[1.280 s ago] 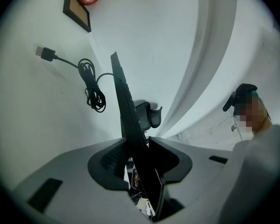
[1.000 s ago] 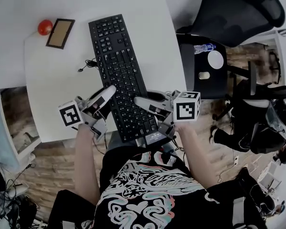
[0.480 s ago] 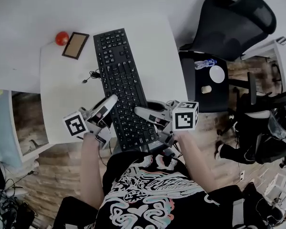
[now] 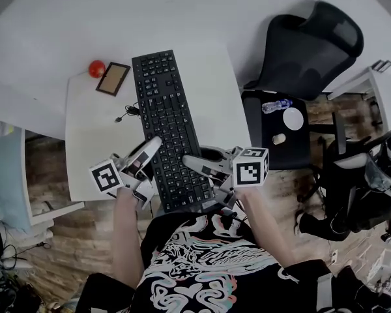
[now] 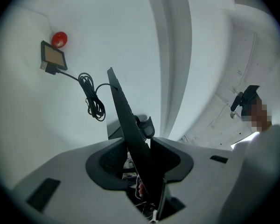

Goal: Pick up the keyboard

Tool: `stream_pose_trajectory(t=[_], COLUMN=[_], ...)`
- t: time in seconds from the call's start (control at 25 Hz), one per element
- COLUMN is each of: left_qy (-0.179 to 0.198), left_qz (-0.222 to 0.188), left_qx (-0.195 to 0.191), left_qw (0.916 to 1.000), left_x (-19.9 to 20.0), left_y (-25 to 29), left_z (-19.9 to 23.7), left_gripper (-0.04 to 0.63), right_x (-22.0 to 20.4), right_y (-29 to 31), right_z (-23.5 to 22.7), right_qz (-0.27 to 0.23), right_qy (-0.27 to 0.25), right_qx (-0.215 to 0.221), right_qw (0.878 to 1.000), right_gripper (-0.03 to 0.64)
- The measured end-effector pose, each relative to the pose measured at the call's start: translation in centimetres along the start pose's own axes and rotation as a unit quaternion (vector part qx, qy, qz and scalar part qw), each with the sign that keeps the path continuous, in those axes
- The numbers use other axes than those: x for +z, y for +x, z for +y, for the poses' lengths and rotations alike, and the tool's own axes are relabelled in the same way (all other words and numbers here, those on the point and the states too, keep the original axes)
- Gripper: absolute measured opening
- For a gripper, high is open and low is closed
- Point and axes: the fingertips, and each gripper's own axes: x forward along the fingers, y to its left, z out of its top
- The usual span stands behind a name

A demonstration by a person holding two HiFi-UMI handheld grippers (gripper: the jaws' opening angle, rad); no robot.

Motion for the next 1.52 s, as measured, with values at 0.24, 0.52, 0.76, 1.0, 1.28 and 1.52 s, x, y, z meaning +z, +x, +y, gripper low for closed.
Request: stream_pose_trajectory(t=[0.24, 0.52, 0.76, 1.0, 1.28, 1.52], left_qy=[0.012, 0.025, 0.035, 0.044, 0.042, 0.051], left_qz=[-0.010, -0.014, -0.014, -0.012, -0.015, -0.018], left_qx=[-0.001, -0.004, -0.003, -0.004, -0.005, -0.024], left_qw=[0.9999, 0.9996, 0.9993, 0.9990, 0.9990, 0.9983], left_x=[0.4, 0.7, 0.7, 0.8, 0.9, 1.1], left_y=[0.2, 0.4, 0.5, 0.5, 0.5, 0.7], left_z=[-1.0, -2.2, -2.5, -2.6, -2.9, -3.4], left_gripper=[0.150, 0.150, 0.150, 0.150, 0.150, 0.150], right_x=[0.4, 0.7, 0.6, 0.7, 0.8, 1.3], right_y=[-0.1, -0.3, -0.2, -0.2, -0.3, -0.2], right_z=[0.7, 1.5, 1.8, 2.0, 2.2, 2.6], right_qz=[0.001, -0.006, -0.003, -0.003, -0.008, -0.023], right_qy=[-0.009, -0.011, -0.013, -0.019, -0.024, -0.017], right_qx=[-0.003, -0.001, 0.004, 0.004, 0.009, 0.017], right_qw=[1.000, 1.000, 1.000, 1.000, 1.000, 0.999], right_gripper=[0.186, 0.186, 0.186, 0.186, 0.186, 0.184])
